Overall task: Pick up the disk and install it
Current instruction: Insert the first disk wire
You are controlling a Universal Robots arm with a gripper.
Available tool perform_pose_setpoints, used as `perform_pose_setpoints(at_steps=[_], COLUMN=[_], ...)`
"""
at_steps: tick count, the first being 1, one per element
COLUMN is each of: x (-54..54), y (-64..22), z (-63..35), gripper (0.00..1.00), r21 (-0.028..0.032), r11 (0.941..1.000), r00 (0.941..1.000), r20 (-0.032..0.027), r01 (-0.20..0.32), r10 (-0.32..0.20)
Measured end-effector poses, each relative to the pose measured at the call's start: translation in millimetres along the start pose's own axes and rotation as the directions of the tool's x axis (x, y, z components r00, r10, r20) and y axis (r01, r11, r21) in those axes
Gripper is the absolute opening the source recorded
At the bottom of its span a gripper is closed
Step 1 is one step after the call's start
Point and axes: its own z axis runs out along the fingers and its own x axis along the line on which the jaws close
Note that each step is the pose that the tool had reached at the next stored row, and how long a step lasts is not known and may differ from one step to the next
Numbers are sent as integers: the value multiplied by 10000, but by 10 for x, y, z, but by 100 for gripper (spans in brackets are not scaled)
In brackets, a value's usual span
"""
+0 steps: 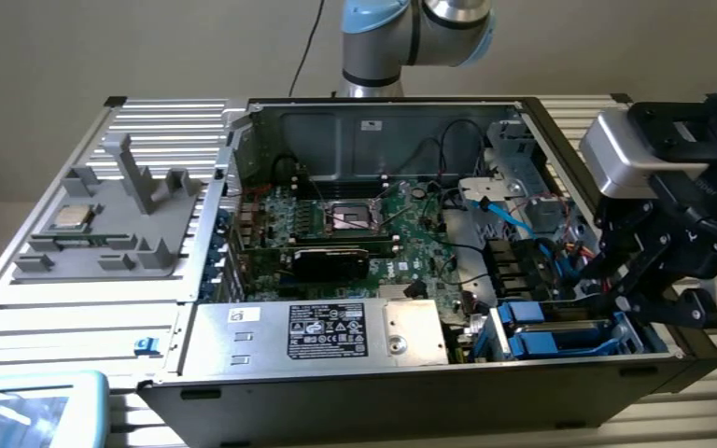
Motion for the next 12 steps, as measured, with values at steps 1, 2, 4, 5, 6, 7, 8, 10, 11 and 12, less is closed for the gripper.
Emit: perform_pose_setpoints(at_steps=[1, 2, 4, 5, 6, 7, 8, 10, 11, 12], x=[1, 2, 5, 5, 5, 5, 6, 17, 24, 32], y=[-5, -9, -15, -15, -15, -15, -14, -14, -14, -14], z=[8, 16, 22, 22, 22, 25, 35, 69, 85, 102], gripper=[36, 36, 36, 36, 36, 36, 36, 36, 36, 36], r21=[-13, -25, -47, -50, -50, -51, -55, -73, -81, -89], r11=[10000, 9998, 9996, 9996, 9996, 9996, 9995, 9991, 9988, 9985], r00=[10000, 9998, 9996, 9996, 9996, 9996, 9995, 9991, 9988, 9985], r20=[-1, -1, 30, 31, 31, 34, 35, 43, 44, 46], r01=[95, 182, 272, 272, 272, 274, 304, 427, 489, 544], r10=[-95, -182, -272, -272, -272, -274, -303, -426, -489, -544])
